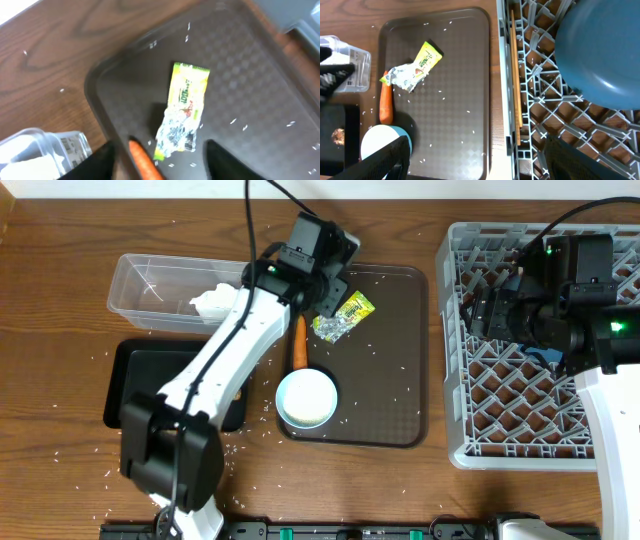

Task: Sort waste into correct bins and load items into the dishwasher rack
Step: 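Carry the wrapper into the clear plastic container and release it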

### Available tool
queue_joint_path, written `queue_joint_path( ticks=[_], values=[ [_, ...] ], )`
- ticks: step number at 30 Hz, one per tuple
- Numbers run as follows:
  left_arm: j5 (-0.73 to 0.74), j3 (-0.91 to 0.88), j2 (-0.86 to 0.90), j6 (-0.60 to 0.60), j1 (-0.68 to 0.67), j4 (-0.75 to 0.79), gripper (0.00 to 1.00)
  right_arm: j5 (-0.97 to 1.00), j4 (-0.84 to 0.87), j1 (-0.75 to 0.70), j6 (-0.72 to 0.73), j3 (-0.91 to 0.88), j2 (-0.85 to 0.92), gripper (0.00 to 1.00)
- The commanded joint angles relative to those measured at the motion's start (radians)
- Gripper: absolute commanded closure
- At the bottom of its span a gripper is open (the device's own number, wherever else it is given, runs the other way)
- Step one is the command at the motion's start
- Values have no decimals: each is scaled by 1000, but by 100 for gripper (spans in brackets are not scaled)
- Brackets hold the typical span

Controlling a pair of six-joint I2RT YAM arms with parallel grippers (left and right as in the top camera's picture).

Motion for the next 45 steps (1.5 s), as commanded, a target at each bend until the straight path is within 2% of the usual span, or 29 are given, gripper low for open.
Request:
queue_joint_path(
  ticks=[1, 6, 10, 11, 13, 15, 19, 24, 27, 31, 33, 36, 41, 45],
  values=[
    [-16, -24, 72, 39, 5, -22, 30, -9, -8, -12, 11, 4, -1, 21],
    [-17, -27, 178, 124, 6, -8, 29, -8, -13, -12, 11, 4, -1, 21],
    [-16, -27, 253, 128, 6, 16, 30, -8, -19, -12, 11, 4, -1, 21],
    [-16, -27, 266, 128, 6, 22, 33, -8, -22, -12, 11, 4, -1, 21],
    [-16, -27, 280, 129, 6, 29, 55, -8, -27, -12, 11, 4, -1, 21],
    [-17, -26, 276, 128, 6, 26, 93, -8, -30, -12, 11, 4, -1, 21],
    [-16, 2, 214, 114, 4, -41, 94, -8, -33, -12, 11, 4, -1, 20],
    [-24, 8, 50, 111, 6, -103, 94, -8, -37, -12, 11, 4, -1, 20],
    [-118, 8, -50, 113, 25, -130, 94, -8, -37, -12, 11, 4, -1, 20],
    [-235, 7, -120, 241, 90, -163, 94, -8, -36, -12, 11, 4, -1, 20],
    [-256, 7, -122, 217, 140, -167, 94, -8, -34, -12, 11, 4, -1, 20],
    [-206, -5, -113, 211, 226, -194, 94, -8, -35, -12, 11, 4, -1, 20],
    [-82, -29, -83, 470, 366, -202, 94, -8, -35, -12, 11, 4, -1, 20],
    [-82, -29, -68, 495, 446, -177, 94, -8, -35, -12, 11, 4, -1, 20]
  ],
)
